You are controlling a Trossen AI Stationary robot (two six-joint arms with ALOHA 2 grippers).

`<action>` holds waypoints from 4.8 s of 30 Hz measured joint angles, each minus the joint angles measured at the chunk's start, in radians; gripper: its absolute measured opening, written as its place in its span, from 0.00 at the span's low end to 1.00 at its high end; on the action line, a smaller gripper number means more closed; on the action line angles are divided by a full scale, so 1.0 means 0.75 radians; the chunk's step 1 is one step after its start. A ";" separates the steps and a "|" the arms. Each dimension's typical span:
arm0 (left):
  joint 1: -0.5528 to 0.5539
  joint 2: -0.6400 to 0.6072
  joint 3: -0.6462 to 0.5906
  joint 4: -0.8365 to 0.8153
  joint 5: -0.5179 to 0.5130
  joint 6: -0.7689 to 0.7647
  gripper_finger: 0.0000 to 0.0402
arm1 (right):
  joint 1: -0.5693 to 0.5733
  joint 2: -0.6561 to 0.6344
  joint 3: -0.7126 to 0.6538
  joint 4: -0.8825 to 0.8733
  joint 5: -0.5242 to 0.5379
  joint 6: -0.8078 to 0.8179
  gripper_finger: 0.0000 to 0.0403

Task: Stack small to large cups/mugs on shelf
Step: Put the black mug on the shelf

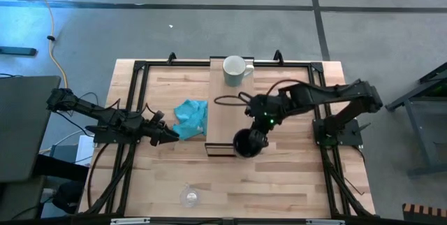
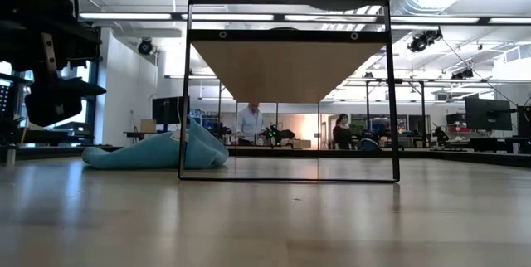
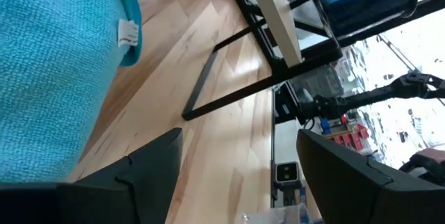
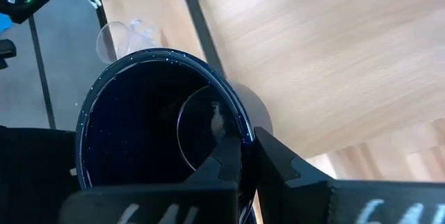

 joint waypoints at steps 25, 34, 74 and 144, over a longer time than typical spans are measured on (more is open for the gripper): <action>0.000 0.000 0.000 0.017 -0.113 -0.033 0.67 | -0.328 -0.031 0.001 -0.001 -0.045 -0.299 0.00; 0.000 0.000 0.000 0.020 -0.128 -0.033 0.67 | -0.469 -0.031 0.001 0.011 -0.112 -0.392 0.00; 0.000 0.000 0.000 0.024 -0.190 -0.026 0.67 | -0.611 0.038 0.002 0.139 -0.213 -0.517 0.00; 0.000 0.000 0.000 0.024 -0.161 -0.057 0.67 | -0.579 0.439 0.783 -0.531 -0.010 -0.813 0.00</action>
